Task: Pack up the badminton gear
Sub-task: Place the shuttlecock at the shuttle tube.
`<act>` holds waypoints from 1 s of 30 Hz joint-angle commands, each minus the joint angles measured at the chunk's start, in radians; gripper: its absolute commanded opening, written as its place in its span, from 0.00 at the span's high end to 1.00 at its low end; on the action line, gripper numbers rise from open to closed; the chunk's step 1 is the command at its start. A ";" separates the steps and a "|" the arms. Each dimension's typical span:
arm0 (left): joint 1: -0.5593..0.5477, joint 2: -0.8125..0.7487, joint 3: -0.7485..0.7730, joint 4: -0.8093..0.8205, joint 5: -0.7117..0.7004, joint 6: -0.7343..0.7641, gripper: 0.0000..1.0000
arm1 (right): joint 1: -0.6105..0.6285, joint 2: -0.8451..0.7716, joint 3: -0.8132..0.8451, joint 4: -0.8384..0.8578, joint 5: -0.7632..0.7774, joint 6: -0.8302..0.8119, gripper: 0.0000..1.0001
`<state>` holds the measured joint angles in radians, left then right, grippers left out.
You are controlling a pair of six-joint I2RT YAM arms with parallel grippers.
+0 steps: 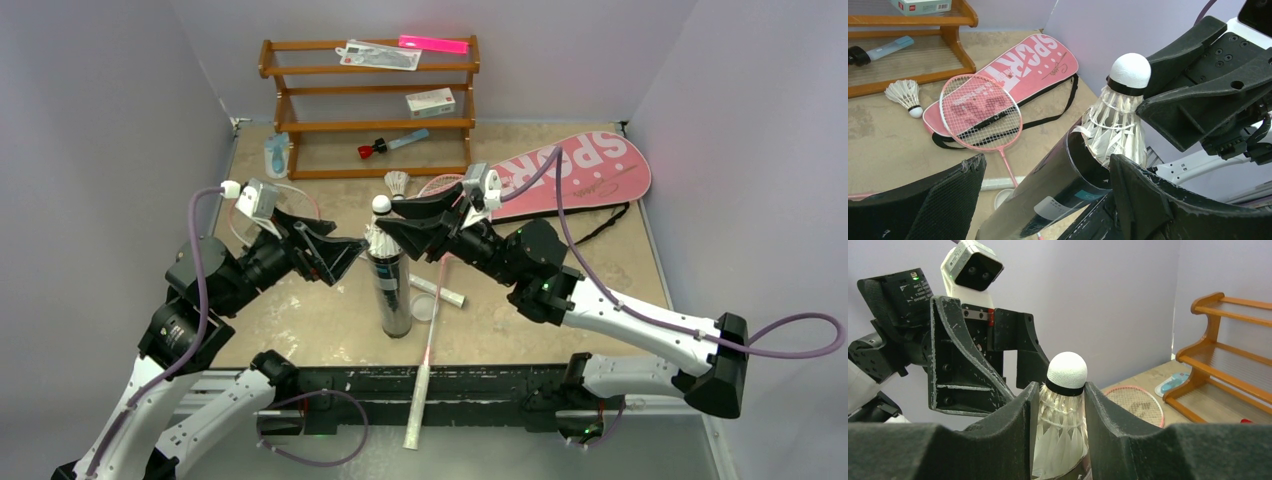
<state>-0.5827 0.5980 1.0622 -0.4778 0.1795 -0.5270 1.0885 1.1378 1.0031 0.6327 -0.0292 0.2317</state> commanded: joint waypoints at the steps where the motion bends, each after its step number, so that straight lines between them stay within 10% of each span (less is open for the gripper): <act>1: 0.002 0.011 0.031 -0.017 0.006 0.028 0.10 | 0.007 -0.026 0.003 0.024 -0.029 -0.053 0.61; 30: 0.002 0.014 0.129 -0.059 -0.044 0.019 0.10 | 0.007 -0.049 -0.035 -0.008 -0.053 -0.109 0.71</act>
<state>-0.5827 0.6052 1.1275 -0.5404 0.1623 -0.5190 1.0931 1.1137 0.9730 0.6113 -0.0742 0.1436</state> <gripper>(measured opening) 0.900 0.328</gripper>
